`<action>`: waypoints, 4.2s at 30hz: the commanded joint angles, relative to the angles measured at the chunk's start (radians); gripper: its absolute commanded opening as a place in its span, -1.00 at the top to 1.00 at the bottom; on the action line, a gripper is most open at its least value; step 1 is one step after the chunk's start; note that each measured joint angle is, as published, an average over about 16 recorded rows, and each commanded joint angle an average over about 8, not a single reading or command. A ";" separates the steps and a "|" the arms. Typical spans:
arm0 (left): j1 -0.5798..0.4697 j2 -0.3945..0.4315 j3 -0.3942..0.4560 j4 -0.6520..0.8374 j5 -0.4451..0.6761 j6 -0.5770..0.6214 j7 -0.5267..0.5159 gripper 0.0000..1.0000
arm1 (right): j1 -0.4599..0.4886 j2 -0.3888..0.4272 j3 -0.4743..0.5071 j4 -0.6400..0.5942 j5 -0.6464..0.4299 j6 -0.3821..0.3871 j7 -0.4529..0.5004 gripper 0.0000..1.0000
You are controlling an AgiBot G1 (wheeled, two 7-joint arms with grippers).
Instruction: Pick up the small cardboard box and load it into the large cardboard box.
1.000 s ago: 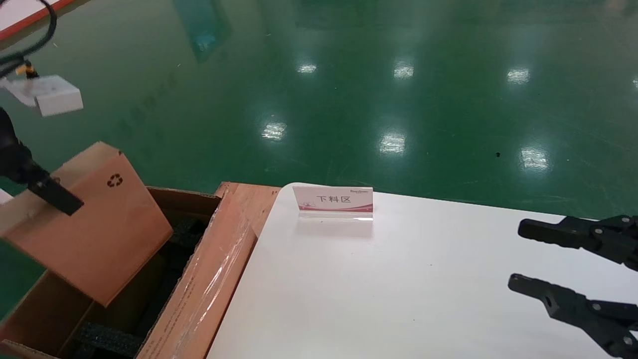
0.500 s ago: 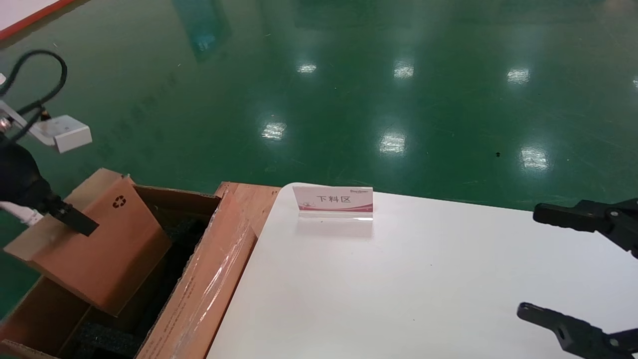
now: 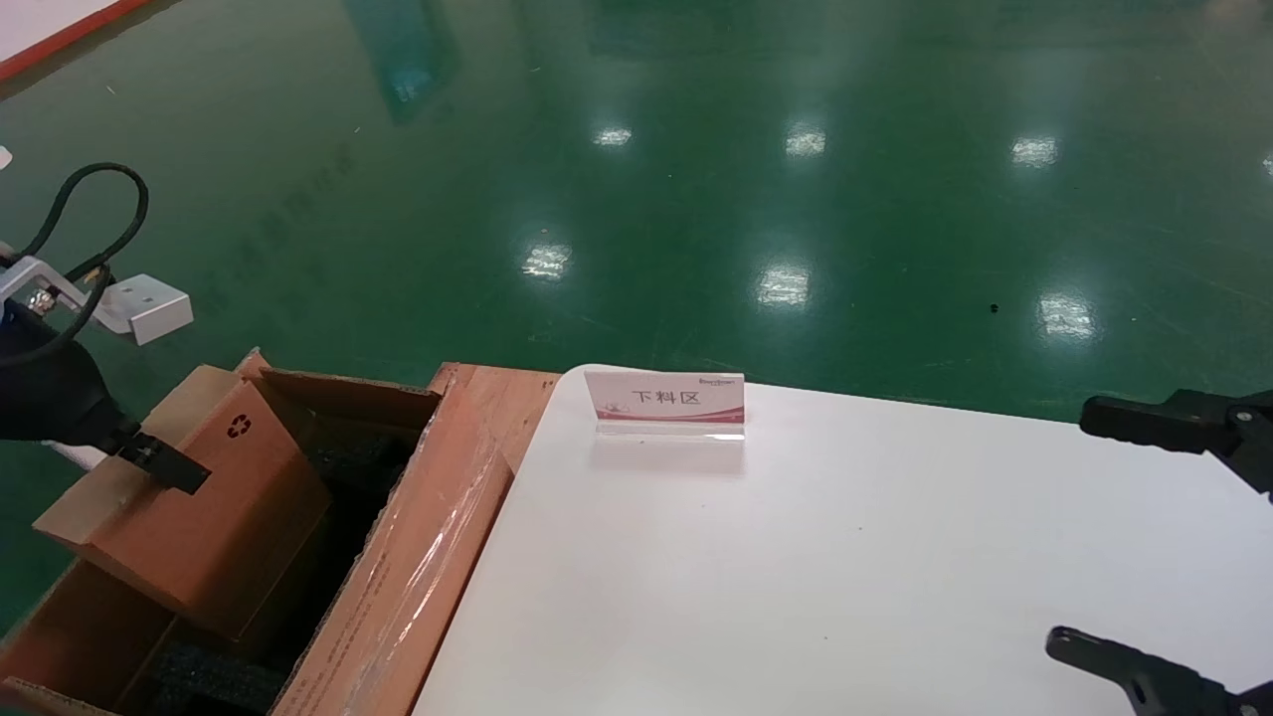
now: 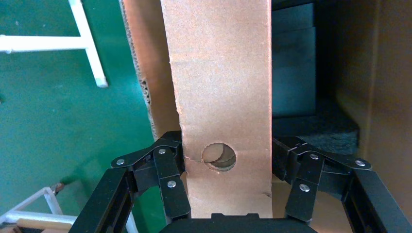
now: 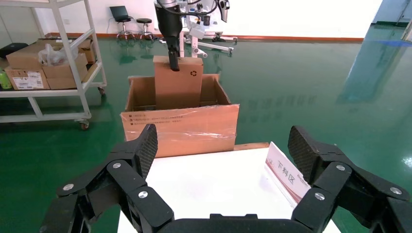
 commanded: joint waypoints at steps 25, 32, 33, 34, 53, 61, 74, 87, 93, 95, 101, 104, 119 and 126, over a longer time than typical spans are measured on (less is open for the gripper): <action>0.106 -0.023 0.027 0.018 0.084 -0.174 -0.042 1.00 | 0.000 0.001 -0.001 0.000 0.001 0.001 -0.001 -1.00; 0.118 -0.034 0.037 0.014 0.092 -0.178 -0.055 1.00 | 0.000 0.001 -0.002 0.000 0.001 0.001 -0.001 -1.00; 0.119 -0.036 0.039 0.012 0.093 -0.177 -0.058 1.00 | 0.000 0.001 -0.002 0.000 0.001 0.001 -0.001 -1.00; 0.120 -0.037 0.040 0.010 0.094 -0.177 -0.061 1.00 | 0.000 0.001 -0.002 0.000 0.001 0.001 -0.001 -1.00; 0.187 -0.049 0.053 0.023 0.106 -0.235 -0.093 1.00 | 0.001 0.001 -0.003 0.000 0.002 0.001 -0.002 -1.00; 0.223 -0.050 0.050 0.051 0.087 -0.244 -0.090 1.00 | 0.001 0.001 -0.003 0.000 0.002 0.002 -0.002 -1.00; 0.258 -0.043 0.044 0.082 0.062 -0.246 -0.077 -0.81 | 0.001 0.002 -0.004 0.000 0.003 0.002 -0.002 -1.00; 0.257 -0.043 0.045 0.082 0.062 -0.244 -0.078 -1.00 | 0.001 0.002 -0.004 0.000 0.003 0.002 -0.002 -1.00; 0.256 -0.043 0.045 0.081 0.063 -0.244 -0.079 -1.00 | 0.001 0.002 -0.004 0.000 0.003 0.002 -0.002 -1.00; 0.255 -0.044 0.045 0.081 0.064 -0.244 -0.079 -1.00 | 0.001 0.002 -0.004 0.000 0.003 0.002 -0.002 -1.00; 0.254 -0.043 0.044 0.079 0.065 -0.245 -0.079 -1.00 | 0.001 0.002 -0.004 0.000 0.003 0.002 -0.002 -1.00; 0.247 -0.041 0.040 0.076 0.065 -0.250 -0.075 -1.00 | 0.001 0.002 -0.004 0.000 0.003 0.002 -0.002 -1.00; -0.006 -0.101 -0.109 -0.106 -0.009 -0.337 0.094 -1.00 | 0.001 0.002 -0.005 -0.001 0.004 0.002 -0.003 -1.00; -0.046 -0.114 -0.183 -0.171 -0.055 -0.346 0.172 -1.00 | 0.001 0.002 -0.005 -0.001 0.003 0.002 -0.003 -1.00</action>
